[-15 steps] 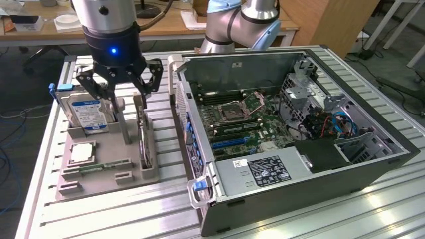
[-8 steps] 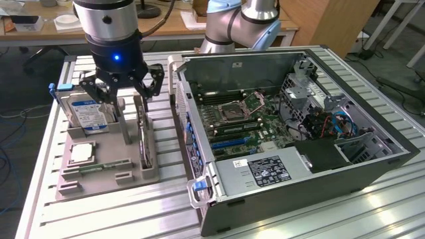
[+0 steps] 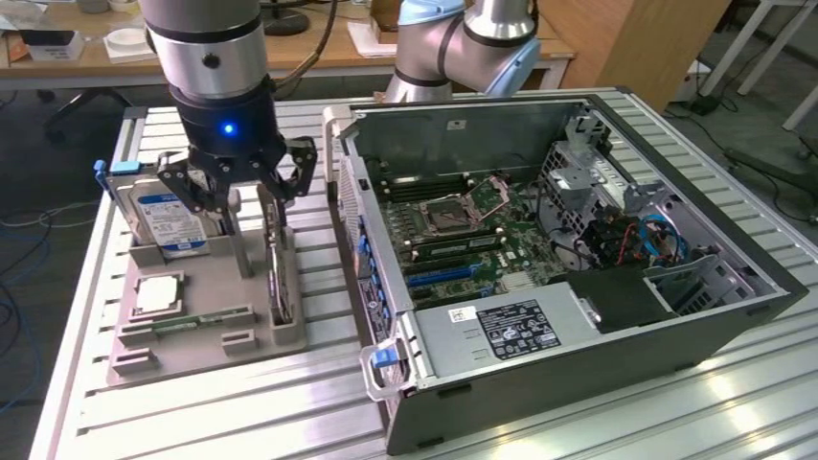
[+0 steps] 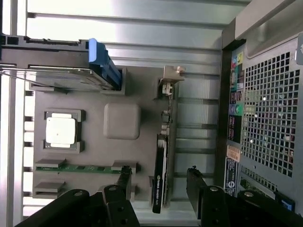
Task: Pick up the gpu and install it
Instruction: 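Pick up the gpu and move the gpu toward the slot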
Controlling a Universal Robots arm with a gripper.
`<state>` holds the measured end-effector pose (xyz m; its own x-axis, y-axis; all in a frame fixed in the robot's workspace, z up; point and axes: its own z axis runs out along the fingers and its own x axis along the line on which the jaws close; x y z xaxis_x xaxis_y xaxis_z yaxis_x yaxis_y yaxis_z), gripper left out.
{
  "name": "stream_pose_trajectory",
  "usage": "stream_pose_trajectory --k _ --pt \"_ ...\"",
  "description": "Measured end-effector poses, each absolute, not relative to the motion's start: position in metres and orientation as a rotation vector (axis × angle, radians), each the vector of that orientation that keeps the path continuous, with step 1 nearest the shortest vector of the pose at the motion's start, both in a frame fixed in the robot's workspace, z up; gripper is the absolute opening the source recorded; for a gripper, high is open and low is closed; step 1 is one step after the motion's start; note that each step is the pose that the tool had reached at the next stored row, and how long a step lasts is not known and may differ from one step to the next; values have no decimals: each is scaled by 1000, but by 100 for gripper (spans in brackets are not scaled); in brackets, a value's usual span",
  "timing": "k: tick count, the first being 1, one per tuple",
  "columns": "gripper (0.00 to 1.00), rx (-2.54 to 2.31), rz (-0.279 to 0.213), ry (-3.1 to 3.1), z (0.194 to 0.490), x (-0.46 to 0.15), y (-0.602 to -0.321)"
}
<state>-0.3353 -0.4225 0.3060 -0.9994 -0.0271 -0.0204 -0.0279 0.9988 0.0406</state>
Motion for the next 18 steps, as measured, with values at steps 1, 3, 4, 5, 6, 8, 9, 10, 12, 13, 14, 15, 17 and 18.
stream_pose_trajectory --k 1,3,4,5,6,8,9,10,12,13,14,15,17,18 --pt "59 -44 64 3121 304 -335 -423" --pt "59 -45 64 3121 301 -335 -423" --pt "59 -45 64 3121 300 -335 -423" --pt "59 -45 64 3121 299 -334 -423" --pt "59 -46 64 3121 297 -333 -423" --pt "59 -46 64 3121 295 -333 -423" --pt "59 -46 64 3121 294 -332 -423" --pt "59 -46 64 3121 293 -332 -423" --pt "59 -46 64 3121 289 -332 -423" --pt "59 -46 64 3121 287 -332 -423" --pt "59 -46 64 3121 286 -332 -423" --pt "59 -46 64 3121 284 -332 -423" --pt "59 -46 64 3121 280 -332 -423" --pt "59 -46 64 3121 278 -332 -423"
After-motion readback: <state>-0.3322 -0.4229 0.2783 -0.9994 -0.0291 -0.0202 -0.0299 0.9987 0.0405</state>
